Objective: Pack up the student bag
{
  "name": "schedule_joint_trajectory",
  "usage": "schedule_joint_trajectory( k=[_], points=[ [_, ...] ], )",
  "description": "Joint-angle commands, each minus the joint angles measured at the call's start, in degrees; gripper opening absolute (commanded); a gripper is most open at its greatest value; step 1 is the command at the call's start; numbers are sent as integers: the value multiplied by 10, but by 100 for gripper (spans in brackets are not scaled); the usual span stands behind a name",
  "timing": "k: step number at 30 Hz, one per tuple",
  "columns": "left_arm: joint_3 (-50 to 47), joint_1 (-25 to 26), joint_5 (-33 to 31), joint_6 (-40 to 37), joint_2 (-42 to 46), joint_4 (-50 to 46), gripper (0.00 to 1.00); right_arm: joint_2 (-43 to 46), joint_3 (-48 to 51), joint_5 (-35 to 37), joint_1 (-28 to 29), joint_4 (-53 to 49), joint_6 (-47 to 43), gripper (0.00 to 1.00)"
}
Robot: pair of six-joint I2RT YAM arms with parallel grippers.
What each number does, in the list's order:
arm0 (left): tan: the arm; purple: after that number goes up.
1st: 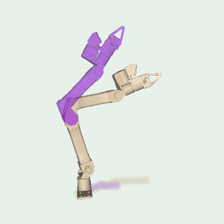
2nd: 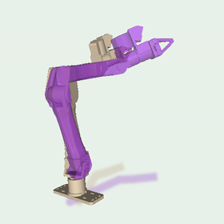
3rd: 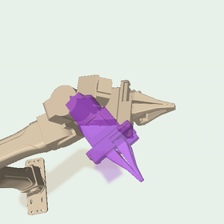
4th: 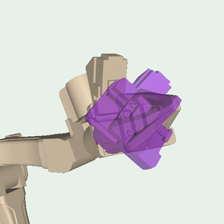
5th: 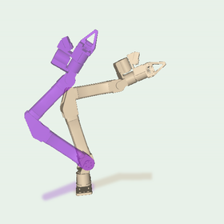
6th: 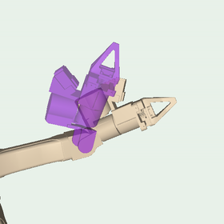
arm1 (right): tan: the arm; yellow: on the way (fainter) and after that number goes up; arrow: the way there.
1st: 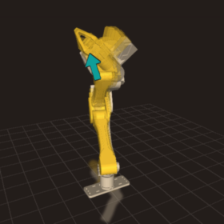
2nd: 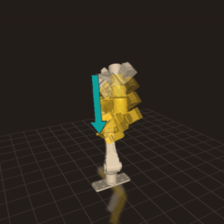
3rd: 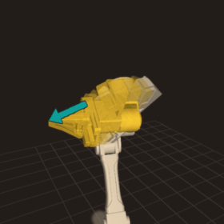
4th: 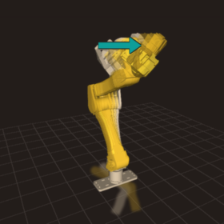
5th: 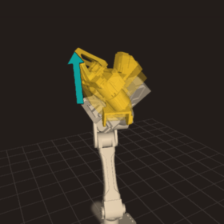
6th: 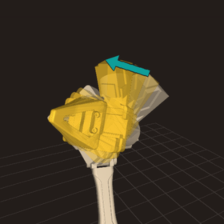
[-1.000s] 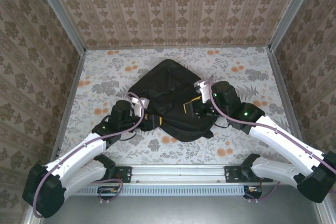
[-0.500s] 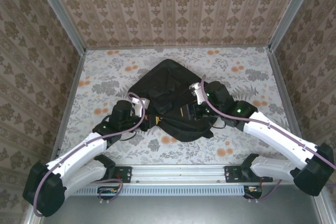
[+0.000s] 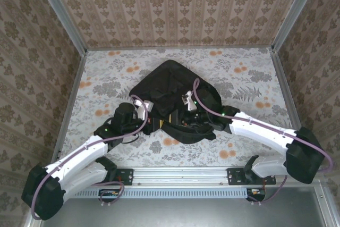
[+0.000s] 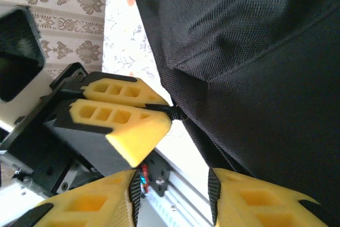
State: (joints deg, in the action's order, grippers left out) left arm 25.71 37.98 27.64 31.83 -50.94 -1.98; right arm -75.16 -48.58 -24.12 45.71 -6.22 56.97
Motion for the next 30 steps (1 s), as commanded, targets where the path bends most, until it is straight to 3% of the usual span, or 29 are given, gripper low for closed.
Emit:
schedule_joint_trajectory(
  k=[1,9,20,25,30],
  points=[
    [6,6,1,-12,14,-10,12,-30,26,-27,10,126,139,43],
    [-9,6,-10,-6,45,-17,30,-79,43,-22,12,219,198,45],
    [-29,8,21,13,61,22,36,-99,48,-26,11,236,221,49],
    [-3,7,-22,6,102,-42,37,-49,23,16,9,110,146,48],
    [54,5,-161,4,204,-203,40,37,-33,102,20,-77,54,48]
  ],
)
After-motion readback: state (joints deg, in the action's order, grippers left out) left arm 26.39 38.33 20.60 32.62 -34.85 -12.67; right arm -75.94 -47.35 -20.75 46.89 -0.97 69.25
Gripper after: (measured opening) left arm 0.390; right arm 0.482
